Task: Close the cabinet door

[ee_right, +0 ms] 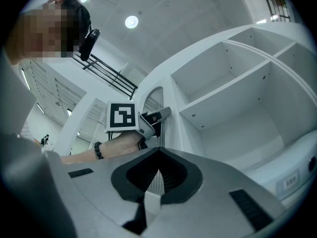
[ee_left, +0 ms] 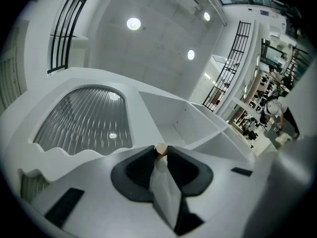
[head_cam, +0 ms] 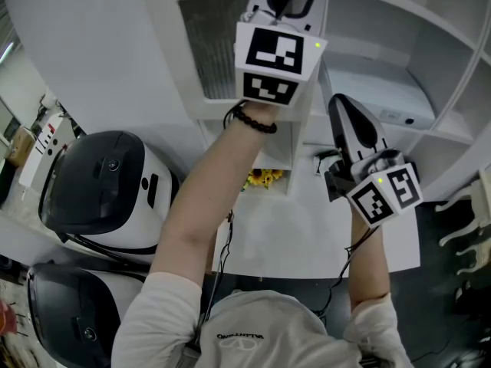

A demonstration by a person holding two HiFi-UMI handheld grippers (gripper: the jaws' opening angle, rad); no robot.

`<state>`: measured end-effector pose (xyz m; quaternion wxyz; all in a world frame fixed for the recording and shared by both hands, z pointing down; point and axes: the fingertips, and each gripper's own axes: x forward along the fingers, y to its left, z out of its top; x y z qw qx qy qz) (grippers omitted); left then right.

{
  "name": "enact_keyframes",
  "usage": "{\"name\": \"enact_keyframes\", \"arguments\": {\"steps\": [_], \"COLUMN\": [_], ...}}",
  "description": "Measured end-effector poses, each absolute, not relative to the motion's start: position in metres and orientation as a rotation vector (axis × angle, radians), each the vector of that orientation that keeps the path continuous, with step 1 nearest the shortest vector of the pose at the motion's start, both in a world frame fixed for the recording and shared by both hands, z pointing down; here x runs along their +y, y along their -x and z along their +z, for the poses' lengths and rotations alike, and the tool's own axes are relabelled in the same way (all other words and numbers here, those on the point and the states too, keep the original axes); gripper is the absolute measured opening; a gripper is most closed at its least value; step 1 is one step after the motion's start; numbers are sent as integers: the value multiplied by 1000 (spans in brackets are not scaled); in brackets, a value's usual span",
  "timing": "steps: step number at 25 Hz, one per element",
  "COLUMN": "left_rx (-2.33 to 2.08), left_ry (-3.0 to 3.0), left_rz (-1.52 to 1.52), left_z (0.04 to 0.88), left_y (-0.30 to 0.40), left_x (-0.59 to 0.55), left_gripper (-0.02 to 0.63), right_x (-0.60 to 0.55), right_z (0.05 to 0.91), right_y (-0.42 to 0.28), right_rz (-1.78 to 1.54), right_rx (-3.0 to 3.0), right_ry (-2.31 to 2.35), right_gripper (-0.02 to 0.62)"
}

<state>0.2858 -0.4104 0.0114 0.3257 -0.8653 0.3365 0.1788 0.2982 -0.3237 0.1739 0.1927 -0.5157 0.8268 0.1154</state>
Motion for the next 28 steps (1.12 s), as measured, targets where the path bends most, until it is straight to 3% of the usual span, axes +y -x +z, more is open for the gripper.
{"name": "enact_keyframes", "arguments": {"steps": [14, 21, 28], "left_rx": [792, 801, 729], "left_ry": [2355, 2348, 2451], "left_rz": [477, 488, 466], "left_z": [24, 66, 133], "left_y": [-277, -250, -218], "left_x": [-408, -398, -364], "left_gripper": [81, 10, 3], "right_x": [-306, -296, -280], "right_z": [180, 198, 220], "right_y": [-297, -305, -306], "right_rz": [311, 278, 267], "right_rx": [2300, 2273, 2252], "right_ry": [1471, 1536, 1603], "right_gripper": [11, 11, 11]}}
